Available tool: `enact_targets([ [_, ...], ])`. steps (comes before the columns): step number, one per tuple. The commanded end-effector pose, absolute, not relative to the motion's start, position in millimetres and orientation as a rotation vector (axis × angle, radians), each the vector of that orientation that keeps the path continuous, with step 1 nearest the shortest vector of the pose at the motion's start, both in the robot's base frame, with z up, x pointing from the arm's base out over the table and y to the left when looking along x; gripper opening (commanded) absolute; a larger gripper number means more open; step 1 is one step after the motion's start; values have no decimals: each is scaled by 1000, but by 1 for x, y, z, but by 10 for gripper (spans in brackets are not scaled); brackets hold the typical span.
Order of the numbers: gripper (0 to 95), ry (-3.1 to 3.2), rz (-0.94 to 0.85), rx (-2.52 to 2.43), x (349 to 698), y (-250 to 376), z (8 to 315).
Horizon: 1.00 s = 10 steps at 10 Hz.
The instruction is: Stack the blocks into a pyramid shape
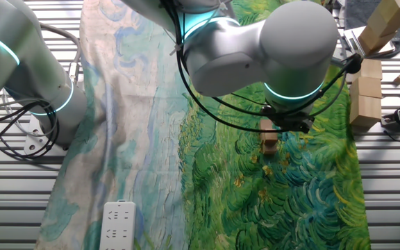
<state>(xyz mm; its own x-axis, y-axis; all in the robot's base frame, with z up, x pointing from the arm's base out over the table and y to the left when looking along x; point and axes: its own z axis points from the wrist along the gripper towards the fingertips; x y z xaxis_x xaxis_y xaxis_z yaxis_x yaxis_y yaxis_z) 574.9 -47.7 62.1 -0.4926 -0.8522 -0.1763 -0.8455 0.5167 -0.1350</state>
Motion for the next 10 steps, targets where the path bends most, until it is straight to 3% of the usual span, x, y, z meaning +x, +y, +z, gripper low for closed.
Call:
enact_targets([
  [1, 0, 2539, -50, -1441, 574, -48, 61],
  [10, 0, 2555, 1, -1377, 567, -50, 58],
])
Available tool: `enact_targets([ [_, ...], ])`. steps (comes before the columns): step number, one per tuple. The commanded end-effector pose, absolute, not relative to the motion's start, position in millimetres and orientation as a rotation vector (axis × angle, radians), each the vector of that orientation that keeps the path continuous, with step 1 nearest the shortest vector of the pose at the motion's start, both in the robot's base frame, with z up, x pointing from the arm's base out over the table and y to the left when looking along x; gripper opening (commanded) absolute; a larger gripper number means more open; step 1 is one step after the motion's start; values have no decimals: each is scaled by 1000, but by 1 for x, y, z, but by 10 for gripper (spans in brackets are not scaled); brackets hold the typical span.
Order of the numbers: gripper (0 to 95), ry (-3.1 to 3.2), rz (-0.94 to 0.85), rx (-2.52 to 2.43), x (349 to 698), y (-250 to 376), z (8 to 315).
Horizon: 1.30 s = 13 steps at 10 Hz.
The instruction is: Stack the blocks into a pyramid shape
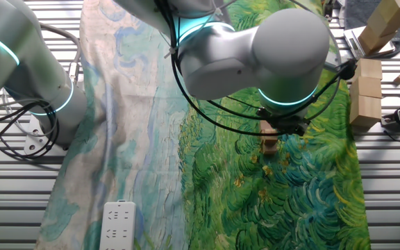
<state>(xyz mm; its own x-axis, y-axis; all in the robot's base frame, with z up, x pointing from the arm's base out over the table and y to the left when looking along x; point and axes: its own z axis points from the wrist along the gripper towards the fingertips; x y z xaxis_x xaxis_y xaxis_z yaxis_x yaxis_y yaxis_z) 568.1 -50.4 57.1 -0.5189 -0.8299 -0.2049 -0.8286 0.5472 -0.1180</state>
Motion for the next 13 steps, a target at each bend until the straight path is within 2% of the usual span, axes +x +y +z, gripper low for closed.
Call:
enact_targets([
  [1, 0, 2561, 7, -1364, 567, -50, 58],
  [13, 0, 2572, -21, -1375, 561, -52, 56],
])
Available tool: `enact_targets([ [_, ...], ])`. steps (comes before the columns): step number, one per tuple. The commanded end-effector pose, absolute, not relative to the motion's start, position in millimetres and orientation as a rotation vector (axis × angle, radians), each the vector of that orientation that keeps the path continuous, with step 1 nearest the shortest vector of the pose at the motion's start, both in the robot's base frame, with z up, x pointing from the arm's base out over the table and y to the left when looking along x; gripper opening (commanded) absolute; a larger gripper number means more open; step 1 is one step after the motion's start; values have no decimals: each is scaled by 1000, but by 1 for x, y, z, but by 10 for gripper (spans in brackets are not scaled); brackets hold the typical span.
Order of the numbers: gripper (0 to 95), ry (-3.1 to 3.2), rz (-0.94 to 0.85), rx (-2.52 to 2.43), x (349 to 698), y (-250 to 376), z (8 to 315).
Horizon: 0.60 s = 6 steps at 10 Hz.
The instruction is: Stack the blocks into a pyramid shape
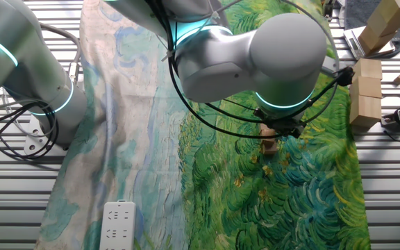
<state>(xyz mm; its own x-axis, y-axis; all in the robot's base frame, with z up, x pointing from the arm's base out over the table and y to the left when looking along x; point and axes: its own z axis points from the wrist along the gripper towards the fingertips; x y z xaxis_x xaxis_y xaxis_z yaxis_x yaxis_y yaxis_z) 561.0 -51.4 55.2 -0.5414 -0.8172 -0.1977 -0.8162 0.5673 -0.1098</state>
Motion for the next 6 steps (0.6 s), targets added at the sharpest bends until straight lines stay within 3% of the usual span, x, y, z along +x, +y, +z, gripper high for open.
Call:
enact_targets([
  [1, 0, 2552, -41, -1416, 563, -54, 60],
  [6, 0, 2488, -103, -1575, 566, -89, 85],
])
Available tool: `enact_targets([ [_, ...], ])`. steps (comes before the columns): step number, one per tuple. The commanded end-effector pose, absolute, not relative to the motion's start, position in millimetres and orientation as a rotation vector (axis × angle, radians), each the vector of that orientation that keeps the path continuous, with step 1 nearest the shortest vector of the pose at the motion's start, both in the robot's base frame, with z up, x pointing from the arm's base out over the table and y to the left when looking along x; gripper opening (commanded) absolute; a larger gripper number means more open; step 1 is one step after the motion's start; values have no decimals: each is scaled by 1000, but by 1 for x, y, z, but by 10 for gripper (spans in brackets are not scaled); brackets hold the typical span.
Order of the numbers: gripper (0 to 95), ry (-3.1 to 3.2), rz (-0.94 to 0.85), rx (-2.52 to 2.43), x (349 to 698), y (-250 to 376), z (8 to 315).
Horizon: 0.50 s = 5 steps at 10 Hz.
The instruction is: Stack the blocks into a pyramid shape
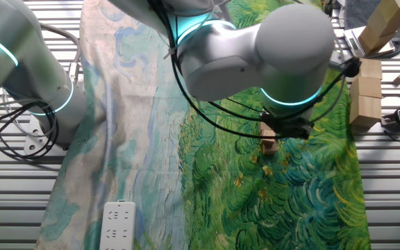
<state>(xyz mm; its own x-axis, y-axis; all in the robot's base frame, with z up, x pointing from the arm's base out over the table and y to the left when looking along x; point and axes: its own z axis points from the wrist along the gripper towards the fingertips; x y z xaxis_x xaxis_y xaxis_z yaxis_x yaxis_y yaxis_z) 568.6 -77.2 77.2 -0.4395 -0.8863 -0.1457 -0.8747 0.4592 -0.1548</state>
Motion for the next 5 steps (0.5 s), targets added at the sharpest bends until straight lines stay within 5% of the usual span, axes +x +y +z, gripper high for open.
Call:
enact_targets([
  [1, 0, 2487, -103, -1579, 563, -95, 87],
  [5, 0, 2501, -93, -1530, 544, -105, 78],
])
